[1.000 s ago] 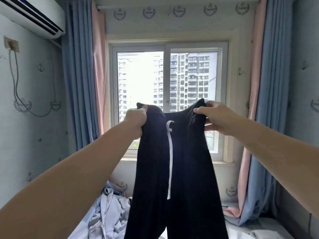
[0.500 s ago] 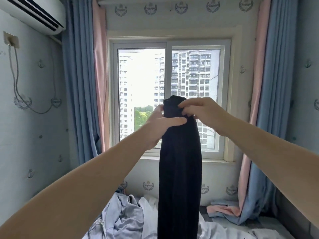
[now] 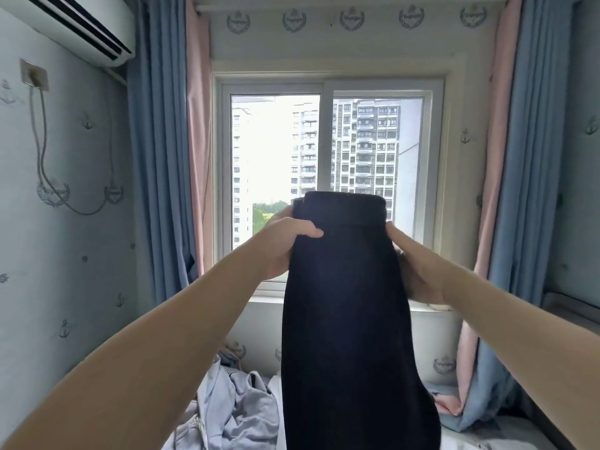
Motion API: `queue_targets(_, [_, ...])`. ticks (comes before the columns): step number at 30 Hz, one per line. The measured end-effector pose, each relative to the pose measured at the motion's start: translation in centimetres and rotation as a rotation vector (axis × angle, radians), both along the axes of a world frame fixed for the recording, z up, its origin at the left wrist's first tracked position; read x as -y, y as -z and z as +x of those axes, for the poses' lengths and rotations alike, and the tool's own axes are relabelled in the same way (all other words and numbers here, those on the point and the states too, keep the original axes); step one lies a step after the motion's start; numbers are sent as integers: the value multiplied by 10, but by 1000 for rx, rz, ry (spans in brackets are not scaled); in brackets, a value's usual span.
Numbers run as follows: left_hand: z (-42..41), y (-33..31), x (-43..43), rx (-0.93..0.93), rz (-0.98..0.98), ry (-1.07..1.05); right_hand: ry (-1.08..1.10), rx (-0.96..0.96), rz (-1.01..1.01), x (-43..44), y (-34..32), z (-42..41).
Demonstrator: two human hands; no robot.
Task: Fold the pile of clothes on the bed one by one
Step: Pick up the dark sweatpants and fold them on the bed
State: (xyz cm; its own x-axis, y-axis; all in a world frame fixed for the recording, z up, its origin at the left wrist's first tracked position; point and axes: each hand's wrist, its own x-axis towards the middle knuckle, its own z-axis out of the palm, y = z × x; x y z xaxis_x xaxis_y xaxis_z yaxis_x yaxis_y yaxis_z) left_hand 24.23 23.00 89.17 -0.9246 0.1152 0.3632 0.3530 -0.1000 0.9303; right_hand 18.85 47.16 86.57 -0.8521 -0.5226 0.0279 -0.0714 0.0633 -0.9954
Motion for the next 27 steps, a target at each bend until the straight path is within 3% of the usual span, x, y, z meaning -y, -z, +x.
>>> queue_targets(4, [0, -2, 47, 65, -14, -46, -16, 37, -73, 49, -2, 9])
queue_targets(10, [-5, -1, 121, 157, -89, -266, 169, -78, -152, 136, -15, 13])
queue_targets(16, [-1, -6, 181, 237, -261, -160, 384, -223, -228, 189, -30, 4])
queue_targets(27, [71, -11, 180, -124, -295, -321, 418, -395, -105, 178, -41, 84])
